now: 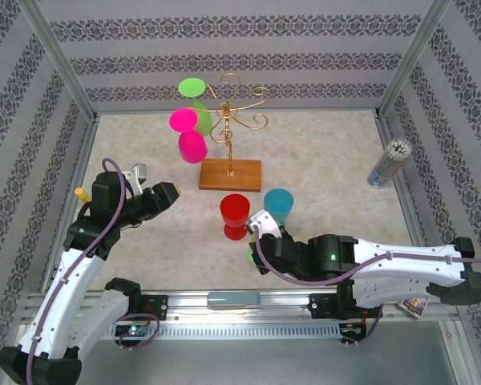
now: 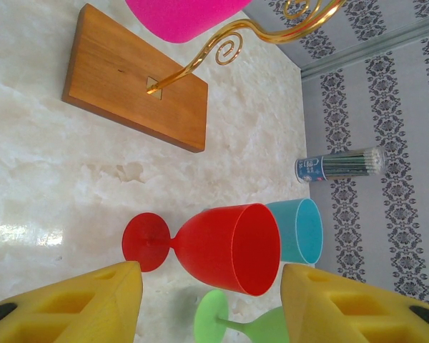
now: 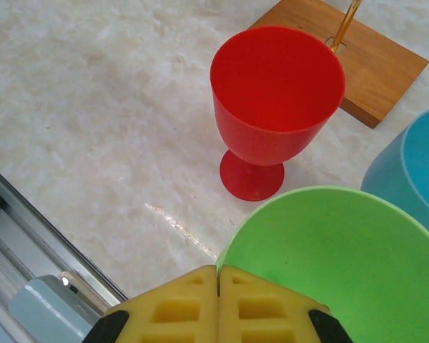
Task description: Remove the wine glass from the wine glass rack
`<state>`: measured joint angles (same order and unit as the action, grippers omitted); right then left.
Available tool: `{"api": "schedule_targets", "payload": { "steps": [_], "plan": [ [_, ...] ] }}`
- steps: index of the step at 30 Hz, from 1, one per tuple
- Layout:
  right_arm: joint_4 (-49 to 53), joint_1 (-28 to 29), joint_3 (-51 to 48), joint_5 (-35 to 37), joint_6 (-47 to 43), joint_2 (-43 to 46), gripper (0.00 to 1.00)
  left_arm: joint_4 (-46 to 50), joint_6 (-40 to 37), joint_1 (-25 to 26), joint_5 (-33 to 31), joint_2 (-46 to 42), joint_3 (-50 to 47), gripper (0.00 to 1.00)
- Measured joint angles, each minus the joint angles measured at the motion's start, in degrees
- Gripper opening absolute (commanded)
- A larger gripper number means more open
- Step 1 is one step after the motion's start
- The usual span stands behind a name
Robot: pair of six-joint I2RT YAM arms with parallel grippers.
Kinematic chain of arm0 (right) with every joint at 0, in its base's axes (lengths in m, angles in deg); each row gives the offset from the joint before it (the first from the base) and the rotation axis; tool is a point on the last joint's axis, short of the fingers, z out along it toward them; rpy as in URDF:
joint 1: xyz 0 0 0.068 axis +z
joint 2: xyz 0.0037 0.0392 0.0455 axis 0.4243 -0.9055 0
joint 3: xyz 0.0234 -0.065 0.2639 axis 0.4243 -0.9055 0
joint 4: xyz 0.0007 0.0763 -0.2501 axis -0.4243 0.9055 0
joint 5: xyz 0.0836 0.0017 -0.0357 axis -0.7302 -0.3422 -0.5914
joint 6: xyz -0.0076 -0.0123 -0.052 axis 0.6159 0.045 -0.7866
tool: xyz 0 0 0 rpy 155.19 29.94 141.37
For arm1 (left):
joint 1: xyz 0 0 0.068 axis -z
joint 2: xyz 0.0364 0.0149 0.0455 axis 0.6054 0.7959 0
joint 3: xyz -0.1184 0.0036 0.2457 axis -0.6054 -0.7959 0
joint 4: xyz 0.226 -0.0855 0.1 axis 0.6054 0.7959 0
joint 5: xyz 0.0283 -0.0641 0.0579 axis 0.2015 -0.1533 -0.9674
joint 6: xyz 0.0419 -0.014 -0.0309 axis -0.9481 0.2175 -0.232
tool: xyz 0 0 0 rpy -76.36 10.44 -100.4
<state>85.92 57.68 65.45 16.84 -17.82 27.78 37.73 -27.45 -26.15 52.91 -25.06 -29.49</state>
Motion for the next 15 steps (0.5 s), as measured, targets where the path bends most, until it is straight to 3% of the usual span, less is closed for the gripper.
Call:
{"api": "schedule_targets", "payload": {
  "steps": [15],
  "plan": [
    [-3.0, 0.4, -1.8, 1.5, 1.2, -3.4, 0.0, 0.0, -0.3, 0.0, 0.0, 0.0, 0.0, 0.54]
  ]
}}
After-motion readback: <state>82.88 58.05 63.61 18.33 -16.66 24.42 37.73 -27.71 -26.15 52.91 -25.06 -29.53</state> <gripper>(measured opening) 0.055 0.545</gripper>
